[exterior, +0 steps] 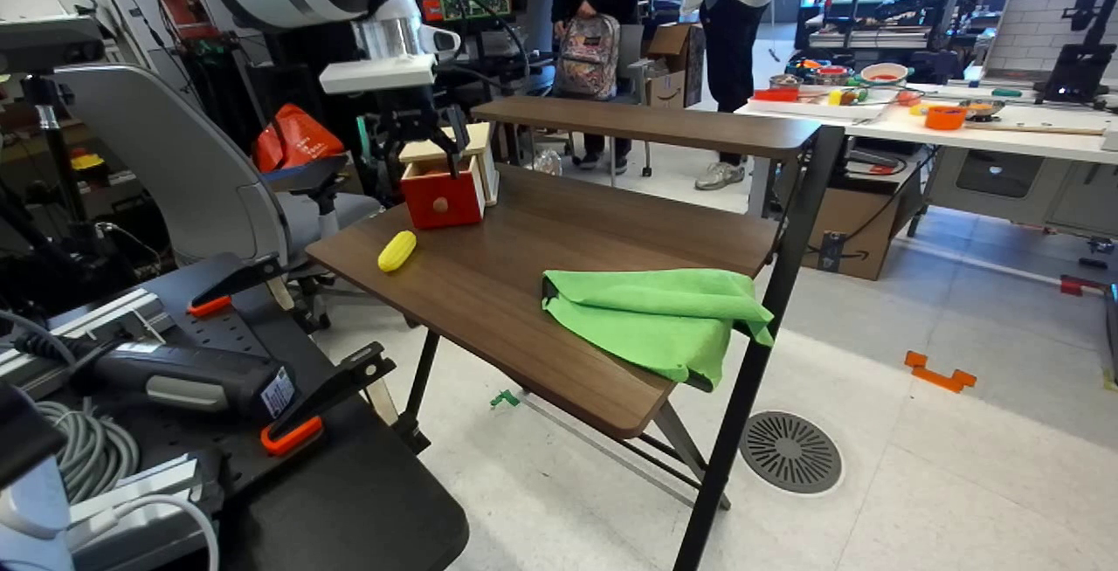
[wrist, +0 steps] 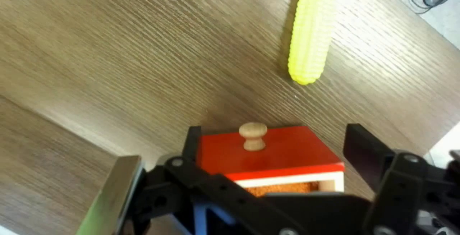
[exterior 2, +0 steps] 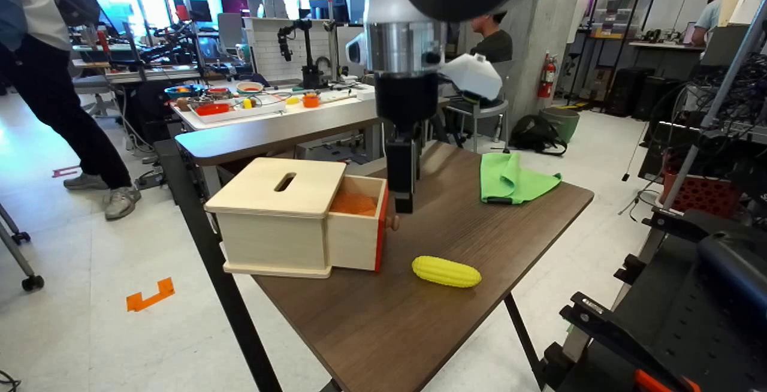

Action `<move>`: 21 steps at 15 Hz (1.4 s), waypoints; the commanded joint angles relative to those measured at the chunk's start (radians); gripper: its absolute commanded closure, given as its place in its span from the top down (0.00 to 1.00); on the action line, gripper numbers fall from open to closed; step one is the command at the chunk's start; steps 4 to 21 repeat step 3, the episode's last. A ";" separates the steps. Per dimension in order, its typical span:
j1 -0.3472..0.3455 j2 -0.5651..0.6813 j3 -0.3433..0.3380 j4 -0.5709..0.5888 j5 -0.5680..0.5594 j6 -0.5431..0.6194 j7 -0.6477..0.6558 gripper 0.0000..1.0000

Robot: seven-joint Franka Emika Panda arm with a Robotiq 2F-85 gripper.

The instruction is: Open the chest drawer.

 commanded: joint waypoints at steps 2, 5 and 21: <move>0.007 -0.061 0.004 -0.015 0.020 -0.025 0.018 1.00; 0.008 -0.066 0.004 -0.017 0.020 -0.025 0.018 1.00; 0.008 -0.066 0.004 -0.017 0.020 -0.025 0.018 1.00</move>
